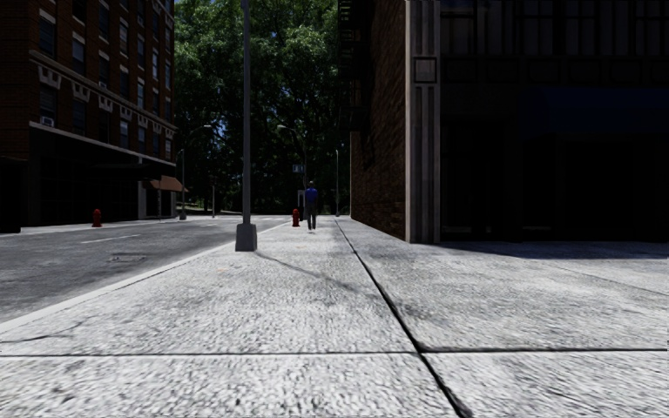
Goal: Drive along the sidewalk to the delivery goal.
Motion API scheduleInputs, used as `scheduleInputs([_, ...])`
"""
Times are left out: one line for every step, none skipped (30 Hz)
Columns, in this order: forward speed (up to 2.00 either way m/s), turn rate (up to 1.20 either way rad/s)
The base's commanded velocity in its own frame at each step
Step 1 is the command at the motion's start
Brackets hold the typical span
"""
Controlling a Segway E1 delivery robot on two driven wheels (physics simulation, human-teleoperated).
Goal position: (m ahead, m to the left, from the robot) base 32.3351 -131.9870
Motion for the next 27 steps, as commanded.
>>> scheduleInputs([2.00,0.00])
scheduleInputs([2.00,0.00])
scheduleInputs([2.00,0.00])
scheduleInputs([2.00,0.00])
scheduleInputs([2.00,0.00])
scheduleInputs([2.00,0.00])
scheduleInputs([2.00,0.00])
scheduleInputs([2.00,0.00])
scheduleInputs([2.00,0.00])
scheduleInputs([2.00,0.00])
scheduleInputs([2.00,0.00])
scheduleInputs([2.00,0.00])
scheduleInputs([2.00,0.00])
scheduleInputs([2.00,0.00])
scheduleInputs([2.00,0.00])
scheduleInputs([2.00,0.00])
scheduleInputs([2.00,0.00])
scheduleInputs([2.00,0.00])
scheduleInputs([2.00,0.00])
scheduleInputs([2.00,0.00])
scheduleInputs([2.00,0.00])
scheduleInputs([2.00,0.00])
scheduleInputs([2.00,0.00])
scheduleInputs([2.00,0.00])
scheduleInputs([2.00,0.00])
scheduleInputs([2.00,0.00])
scheduleInputs([2.00,0.00])
